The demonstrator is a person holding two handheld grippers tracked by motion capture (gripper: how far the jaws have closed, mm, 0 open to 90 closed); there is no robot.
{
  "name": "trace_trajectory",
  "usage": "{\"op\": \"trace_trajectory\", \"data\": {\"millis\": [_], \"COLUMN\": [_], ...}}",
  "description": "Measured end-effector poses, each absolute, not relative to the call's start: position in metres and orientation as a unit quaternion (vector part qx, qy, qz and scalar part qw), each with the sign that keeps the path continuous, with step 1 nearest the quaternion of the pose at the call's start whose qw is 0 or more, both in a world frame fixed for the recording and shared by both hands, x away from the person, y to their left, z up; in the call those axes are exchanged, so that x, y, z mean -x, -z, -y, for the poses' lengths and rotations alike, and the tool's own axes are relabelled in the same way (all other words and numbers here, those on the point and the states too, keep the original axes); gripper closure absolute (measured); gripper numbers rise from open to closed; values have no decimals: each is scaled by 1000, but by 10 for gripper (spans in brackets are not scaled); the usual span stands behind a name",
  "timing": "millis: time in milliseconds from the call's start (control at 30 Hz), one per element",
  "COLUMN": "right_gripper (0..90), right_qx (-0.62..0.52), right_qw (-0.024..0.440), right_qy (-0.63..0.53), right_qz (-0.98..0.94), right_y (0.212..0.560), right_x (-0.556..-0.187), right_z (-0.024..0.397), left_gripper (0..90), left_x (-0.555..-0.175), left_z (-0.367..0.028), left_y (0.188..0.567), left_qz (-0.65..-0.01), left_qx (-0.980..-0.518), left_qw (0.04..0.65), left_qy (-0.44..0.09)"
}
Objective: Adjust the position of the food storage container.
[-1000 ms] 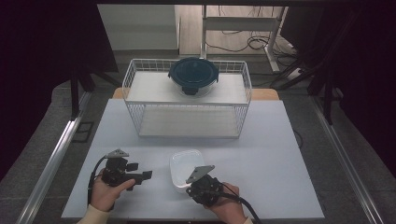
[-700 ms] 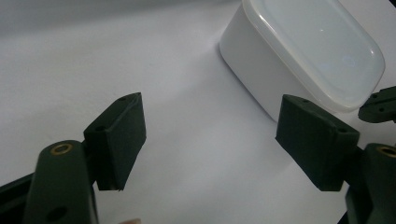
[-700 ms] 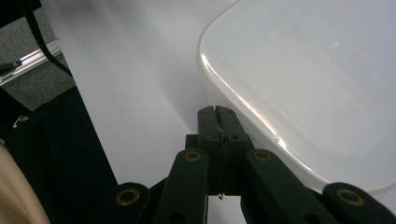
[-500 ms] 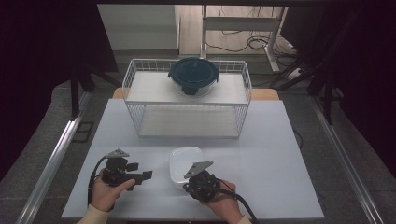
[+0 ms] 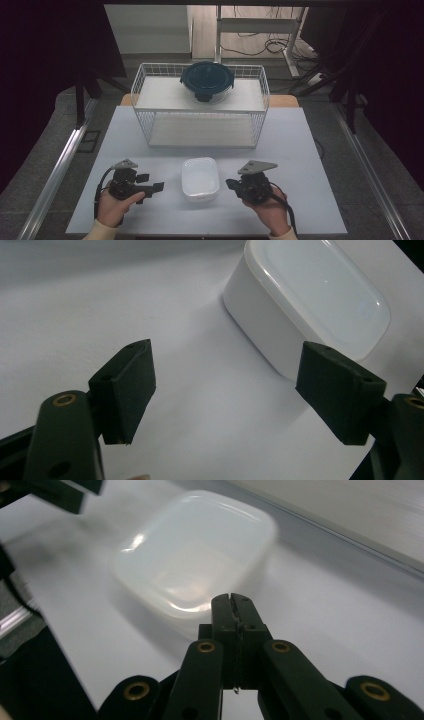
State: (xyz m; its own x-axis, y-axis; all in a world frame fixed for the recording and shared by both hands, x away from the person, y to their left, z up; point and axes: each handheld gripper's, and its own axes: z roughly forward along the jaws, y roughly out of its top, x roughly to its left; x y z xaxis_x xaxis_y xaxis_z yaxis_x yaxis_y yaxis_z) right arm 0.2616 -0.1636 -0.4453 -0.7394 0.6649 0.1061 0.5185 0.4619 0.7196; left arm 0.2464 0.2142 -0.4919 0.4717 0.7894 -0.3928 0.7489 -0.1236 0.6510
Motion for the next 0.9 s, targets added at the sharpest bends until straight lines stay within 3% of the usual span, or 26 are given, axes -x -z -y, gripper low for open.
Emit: {"op": "trace_trajectory", "data": {"millis": [333, 400, 500, 600, 733, 900], "right_gripper": [886, 781, 532, 409, 330, 303], "right_qx": [-398, -395, -394, -404, -412, -415], "right_qw": [66, 65, 69, 75, 72, 68], "right_qy": [-397, -402, -403, -408, -408, -407], "right_qz": [-824, -823, -823, -816, -812, -811], "right_y": [458, 457, 455, 454, 455, 456], "right_x": [-277, -276, -275, -275, -276, -277], "right_z": [193, 193, 190, 190, 193, 194], "left_gripper": [227, 227, 226, 225, 224, 224], "left_x": [-246, -246, -246, -245, -245, -245], "left_z": [-214, -213, -212, -213, -213, -214], "left_y": [490, 490, 489, 489, 488, 488], "left_qz": [-514, -515, -515, -515, -518, -519], "left_qx": [-743, -741, -740, -739, -735, -731], "left_qw": [427, 429, 432, 434, 437, 443], "left_qy": [-17, -14, -13, -13, -11, -6]}}
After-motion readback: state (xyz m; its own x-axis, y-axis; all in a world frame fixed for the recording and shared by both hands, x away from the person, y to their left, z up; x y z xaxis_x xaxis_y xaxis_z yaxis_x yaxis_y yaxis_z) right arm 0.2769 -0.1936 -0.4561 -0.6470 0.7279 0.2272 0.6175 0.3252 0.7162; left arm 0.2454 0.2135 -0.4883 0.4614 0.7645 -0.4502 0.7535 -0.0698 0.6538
